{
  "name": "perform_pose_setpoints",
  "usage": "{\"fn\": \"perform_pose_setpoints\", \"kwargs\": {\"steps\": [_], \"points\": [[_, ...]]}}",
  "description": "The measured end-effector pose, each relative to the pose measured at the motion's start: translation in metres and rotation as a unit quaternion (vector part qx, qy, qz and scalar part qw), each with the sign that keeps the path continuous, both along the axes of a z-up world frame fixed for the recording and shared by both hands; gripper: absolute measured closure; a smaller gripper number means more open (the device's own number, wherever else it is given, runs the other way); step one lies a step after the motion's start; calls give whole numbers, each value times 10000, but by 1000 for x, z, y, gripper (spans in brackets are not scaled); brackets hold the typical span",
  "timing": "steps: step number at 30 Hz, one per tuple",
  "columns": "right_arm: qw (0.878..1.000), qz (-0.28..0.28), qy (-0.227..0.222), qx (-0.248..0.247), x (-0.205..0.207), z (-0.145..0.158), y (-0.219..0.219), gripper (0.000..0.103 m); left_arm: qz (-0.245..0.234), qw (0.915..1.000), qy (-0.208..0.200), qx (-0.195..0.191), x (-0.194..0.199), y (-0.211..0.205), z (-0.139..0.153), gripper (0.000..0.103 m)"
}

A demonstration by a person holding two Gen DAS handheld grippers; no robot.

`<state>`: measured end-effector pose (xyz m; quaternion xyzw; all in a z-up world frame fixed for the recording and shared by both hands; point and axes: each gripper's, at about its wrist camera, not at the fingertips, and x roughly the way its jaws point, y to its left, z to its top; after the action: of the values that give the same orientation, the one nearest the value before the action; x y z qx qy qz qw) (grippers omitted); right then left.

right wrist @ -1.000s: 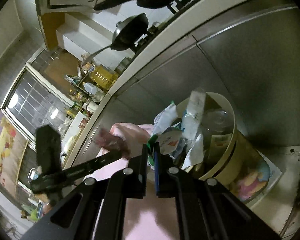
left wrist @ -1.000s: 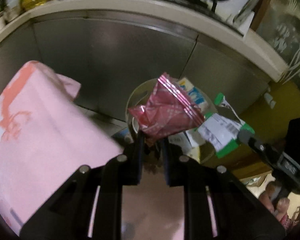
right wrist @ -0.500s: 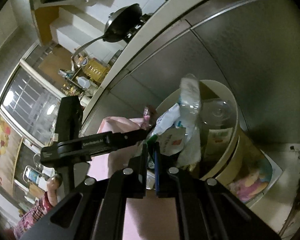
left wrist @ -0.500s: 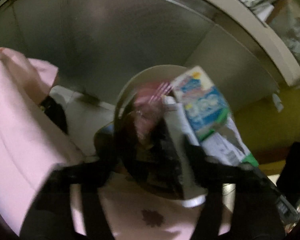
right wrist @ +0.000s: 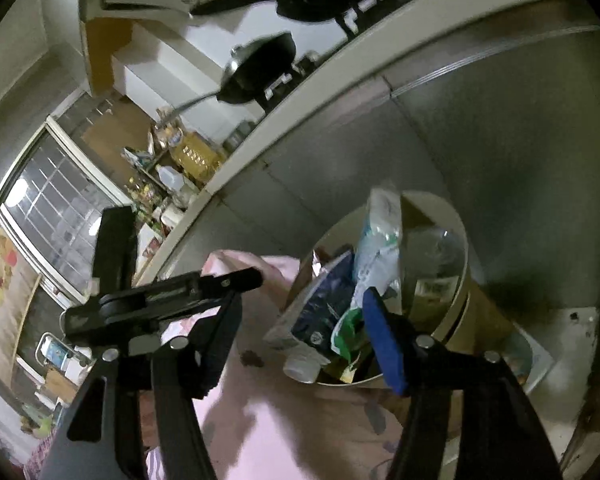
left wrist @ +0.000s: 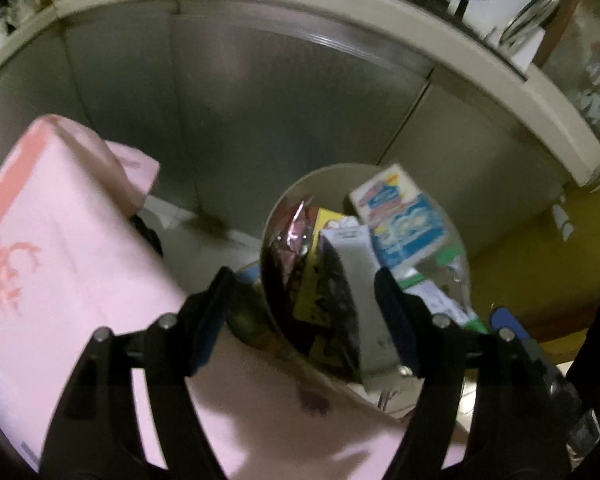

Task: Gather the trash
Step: 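Open both tools and withdraw them from the bin back over the table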

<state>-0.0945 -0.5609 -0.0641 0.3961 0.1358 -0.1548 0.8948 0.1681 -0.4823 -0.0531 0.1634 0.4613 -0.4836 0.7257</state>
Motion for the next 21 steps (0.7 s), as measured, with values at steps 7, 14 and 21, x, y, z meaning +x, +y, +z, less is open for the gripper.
{"fn": "perform_pose_setpoints", "kwargs": {"steps": [7,14,21], "points": [[9984,-449,67,-332,-40,18,23,42,413,9920,-1051,-567,-52,67,43,19],[9965,-609,525,-240,-54,27,49,39,858,9777,-1824,-582,-98,121,61,13],[9923,-825,807,-444,-67,54,96,16,1254,9645,-2285,-429,-132,171,84,8]]}}
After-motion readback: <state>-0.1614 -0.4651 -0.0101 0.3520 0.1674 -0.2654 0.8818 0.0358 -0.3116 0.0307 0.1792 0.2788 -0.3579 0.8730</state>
